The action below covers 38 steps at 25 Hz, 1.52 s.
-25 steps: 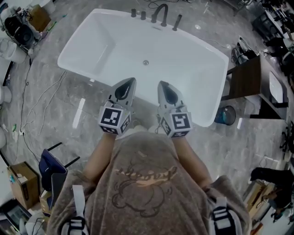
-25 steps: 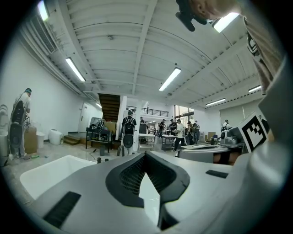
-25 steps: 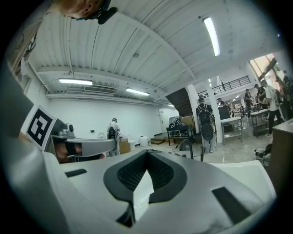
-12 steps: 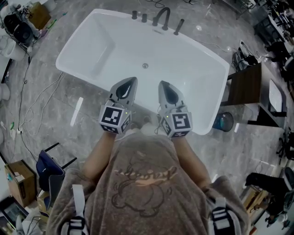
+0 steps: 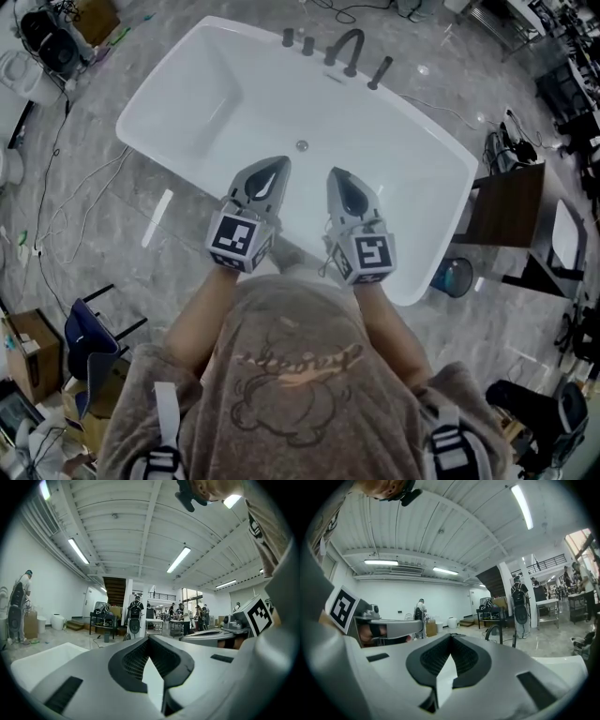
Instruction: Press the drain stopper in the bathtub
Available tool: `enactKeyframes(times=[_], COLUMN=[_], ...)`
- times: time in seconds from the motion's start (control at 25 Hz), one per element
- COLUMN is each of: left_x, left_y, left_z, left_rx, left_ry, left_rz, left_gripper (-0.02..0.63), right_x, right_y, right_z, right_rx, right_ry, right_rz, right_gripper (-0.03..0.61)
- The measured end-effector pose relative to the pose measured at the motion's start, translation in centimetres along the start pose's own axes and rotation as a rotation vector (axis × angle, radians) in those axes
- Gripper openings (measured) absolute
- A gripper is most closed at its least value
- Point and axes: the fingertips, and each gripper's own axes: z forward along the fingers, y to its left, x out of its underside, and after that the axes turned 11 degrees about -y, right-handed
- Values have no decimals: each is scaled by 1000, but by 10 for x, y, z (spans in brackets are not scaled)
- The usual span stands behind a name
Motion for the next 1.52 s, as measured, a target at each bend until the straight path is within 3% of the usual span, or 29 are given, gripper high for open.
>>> enactKeyframes(times=[1.04, 1.52], left_x=[62, 99], left_y=[117, 158], left_z=[87, 118], left_rx=[175, 257], left_ry=[-4, -14], left_rz=[-14, -2], left_gripper=[2, 2], right_x=[65, 116], right_y=[-17, -36], right_z=[153, 197], right_rx=[77, 134], right_ry=[-27, -17], right_rz=[-12, -1], right_gripper=[3, 3])
